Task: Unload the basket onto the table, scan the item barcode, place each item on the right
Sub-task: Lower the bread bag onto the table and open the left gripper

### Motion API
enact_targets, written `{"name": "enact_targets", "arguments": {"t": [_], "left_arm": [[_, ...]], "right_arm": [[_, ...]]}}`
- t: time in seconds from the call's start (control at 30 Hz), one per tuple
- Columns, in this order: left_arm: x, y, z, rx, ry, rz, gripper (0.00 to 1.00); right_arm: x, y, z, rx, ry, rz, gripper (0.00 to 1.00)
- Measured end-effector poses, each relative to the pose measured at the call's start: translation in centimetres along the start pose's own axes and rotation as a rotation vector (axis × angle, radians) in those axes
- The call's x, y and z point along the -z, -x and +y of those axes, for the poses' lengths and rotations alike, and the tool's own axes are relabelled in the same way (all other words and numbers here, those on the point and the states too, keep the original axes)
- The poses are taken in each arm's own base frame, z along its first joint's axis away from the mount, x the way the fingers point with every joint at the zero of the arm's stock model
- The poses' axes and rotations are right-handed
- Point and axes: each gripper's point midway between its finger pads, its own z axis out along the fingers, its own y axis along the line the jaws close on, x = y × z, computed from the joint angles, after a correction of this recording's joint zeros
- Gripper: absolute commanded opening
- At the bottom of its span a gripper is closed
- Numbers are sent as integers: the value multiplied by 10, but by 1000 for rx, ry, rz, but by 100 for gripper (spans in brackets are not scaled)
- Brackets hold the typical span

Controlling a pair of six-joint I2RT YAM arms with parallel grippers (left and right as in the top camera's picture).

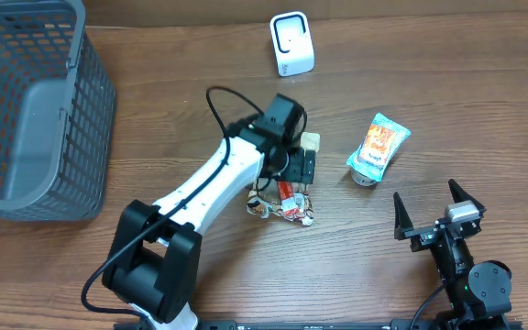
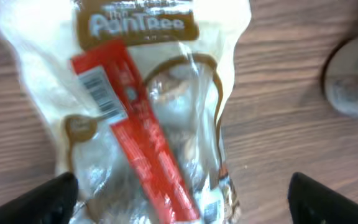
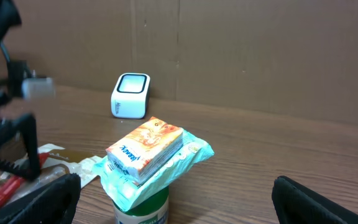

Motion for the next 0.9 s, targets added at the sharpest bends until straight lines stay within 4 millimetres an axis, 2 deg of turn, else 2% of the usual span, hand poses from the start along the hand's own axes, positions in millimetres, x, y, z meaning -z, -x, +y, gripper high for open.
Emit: {"name": "enact_targets", "arguments": {"t": [0.2,0.27,0.37,0.4,0.67,0.9], "left_arm": [[46,27,14,54,40,-16,100],[63,41,31,90,84,-49,100],[72,46,57,135,148,-59,100],[74,47,63,146,164,-60,100],[93,42,166,359,332,-41,100],[105,29,215,489,373,-17,100]], "right_arm": [[0,0,0,0,0,1,100],[0,0,0,0,0,0,100],[0,0,0,0,0,0,100],[0,0,0,0,0,0,100],[0,0,0,0,0,1,100],[0,0,0,0,0,0,100]]}}
